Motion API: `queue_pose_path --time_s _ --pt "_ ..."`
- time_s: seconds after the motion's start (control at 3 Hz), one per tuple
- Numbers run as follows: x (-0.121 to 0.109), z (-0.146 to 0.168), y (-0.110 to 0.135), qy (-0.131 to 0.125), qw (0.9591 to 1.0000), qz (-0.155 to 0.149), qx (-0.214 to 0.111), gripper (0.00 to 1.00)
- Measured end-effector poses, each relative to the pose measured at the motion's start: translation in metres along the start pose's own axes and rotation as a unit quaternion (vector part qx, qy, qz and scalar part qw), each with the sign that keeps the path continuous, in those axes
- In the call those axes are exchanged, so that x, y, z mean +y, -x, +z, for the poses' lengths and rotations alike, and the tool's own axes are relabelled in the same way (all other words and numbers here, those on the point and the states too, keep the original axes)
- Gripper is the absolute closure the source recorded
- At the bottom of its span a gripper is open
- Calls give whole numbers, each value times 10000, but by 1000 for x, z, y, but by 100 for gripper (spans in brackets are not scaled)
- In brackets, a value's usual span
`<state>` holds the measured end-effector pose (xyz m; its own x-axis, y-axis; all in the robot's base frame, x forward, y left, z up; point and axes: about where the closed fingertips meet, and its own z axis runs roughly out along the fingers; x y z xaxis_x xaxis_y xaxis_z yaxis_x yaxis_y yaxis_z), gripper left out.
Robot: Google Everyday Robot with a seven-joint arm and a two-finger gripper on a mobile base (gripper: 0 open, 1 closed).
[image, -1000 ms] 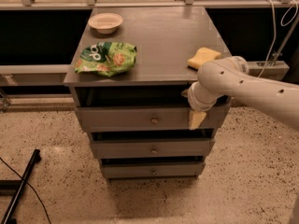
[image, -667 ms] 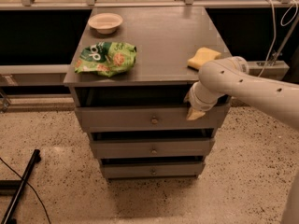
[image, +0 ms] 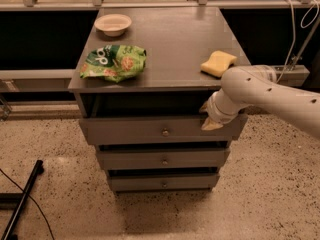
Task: Open top drawer
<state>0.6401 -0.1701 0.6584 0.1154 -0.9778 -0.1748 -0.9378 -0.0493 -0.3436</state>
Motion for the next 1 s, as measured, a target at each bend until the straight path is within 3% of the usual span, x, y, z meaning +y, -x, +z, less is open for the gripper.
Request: queue_pose_path --time_s 0.33,0.67,1.0 --pt "16 -9 -1 112 9998 84 -113 54" --pt "60 -32 -7 405 9984 241 -310 52" --pt "90 -51 -12 563 9972 348 -361 34"
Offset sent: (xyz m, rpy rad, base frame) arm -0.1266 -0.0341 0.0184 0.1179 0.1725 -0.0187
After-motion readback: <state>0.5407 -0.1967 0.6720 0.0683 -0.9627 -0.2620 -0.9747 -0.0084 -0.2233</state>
